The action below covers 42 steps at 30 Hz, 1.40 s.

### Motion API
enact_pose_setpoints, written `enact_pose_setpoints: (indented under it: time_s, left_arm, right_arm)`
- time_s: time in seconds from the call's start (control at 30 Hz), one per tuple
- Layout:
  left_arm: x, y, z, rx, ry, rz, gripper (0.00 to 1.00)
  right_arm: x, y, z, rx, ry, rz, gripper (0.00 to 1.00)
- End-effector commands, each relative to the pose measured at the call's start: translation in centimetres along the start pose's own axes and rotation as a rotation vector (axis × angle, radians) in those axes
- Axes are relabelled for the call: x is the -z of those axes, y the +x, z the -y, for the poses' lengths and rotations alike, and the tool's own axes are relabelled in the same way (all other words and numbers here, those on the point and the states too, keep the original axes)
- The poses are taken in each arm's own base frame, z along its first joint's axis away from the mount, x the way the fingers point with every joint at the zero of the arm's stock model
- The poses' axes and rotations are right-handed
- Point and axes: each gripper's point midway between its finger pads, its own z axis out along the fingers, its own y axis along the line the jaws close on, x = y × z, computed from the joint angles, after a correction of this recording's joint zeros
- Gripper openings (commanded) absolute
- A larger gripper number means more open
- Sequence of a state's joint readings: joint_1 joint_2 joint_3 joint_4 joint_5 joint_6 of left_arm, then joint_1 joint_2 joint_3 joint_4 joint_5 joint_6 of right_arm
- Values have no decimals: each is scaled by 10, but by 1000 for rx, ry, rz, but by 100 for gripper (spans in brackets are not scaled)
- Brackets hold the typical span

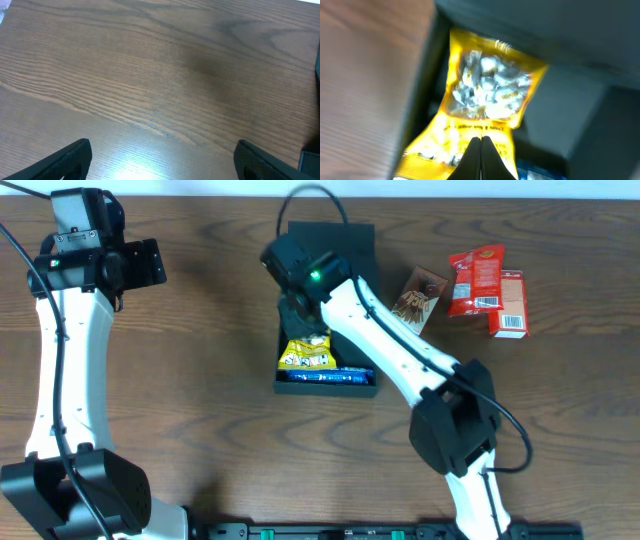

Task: Pack container
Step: 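Place the yellow candy bag into the box and release, then grasp the red snack bag with the right gripper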

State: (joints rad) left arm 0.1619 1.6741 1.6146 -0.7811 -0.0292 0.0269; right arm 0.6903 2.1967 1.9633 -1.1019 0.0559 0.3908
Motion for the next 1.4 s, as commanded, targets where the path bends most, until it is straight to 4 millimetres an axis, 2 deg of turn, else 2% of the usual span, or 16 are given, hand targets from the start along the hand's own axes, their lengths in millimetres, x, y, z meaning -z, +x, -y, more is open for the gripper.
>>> enact_pose_setpoints:
  time_s: [0.0, 0.2, 0.3, 0.43, 0.53, 0.6, 0.7, 0.77, 0.83, 0.9, 0.97, 1.0, 1.1, 1.13, 1.2, 1.37]
  left_arm:
    - [-3, 2, 0, -1, 3, -9, 92]
    - [-3, 2, 0, -1, 3, -9, 92]
    - [-3, 2, 0, -1, 3, -9, 92]
    - [-3, 2, 0, -1, 2, -9, 92]
    - [-3, 2, 0, -1, 2, -9, 92]
    - [-3, 2, 0, -1, 2, -9, 92]
    - [-3, 2, 0, -1, 2, -9, 92]
    - [-3, 2, 0, -1, 2, -9, 92]
    - [-3, 2, 0, -1, 2, -9, 92]
    - [-3, 2, 0, -1, 3, -9, 92]
    - [-3, 2, 0, -1, 2, -10, 92]
    - [-3, 2, 0, -1, 2, -10, 91]
    - [-3, 2, 0, 1, 3, -9, 91]
    - [-3, 2, 0, 3, 3, -9, 92]
    - [-3, 2, 0, 4, 3, -9, 91]
    - [-3, 2, 1, 6, 7, -9, 92]
  right_arm:
    - [-36, 32, -17, 84, -111, -106, 2]
    - [-68, 50, -18, 103, -144, -114, 2]
    - [-76, 49, -18, 120, -151, -95, 2]
    - [-72, 44, -19, 164, -157, -78, 2]
    - [-51, 31, -21, 161, -160, -67, 2]
    - [-26, 18, -23, 178, -164, -48, 2]
    - [30, -11, -8, 179, -122, 33, 2]
    - [76, -40, 30, 132, 7, 150, 2]
    - [111, -59, 73, 66, 118, 245, 2]
    - [133, -69, 118, -2, 204, 299, 6]
    - [139, -68, 166, -40, 260, 284, 10]
    - [139, -65, 193, -75, 284, 262, 11]
    - [121, -51, 263, -190, 338, 185, 27]
    - [112, -46, 283, -226, 350, 158, 36]
    - [89, -35, 317, -296, 344, 100, 62]
    - [31, -20, 359, -415, 279, 13, 79]
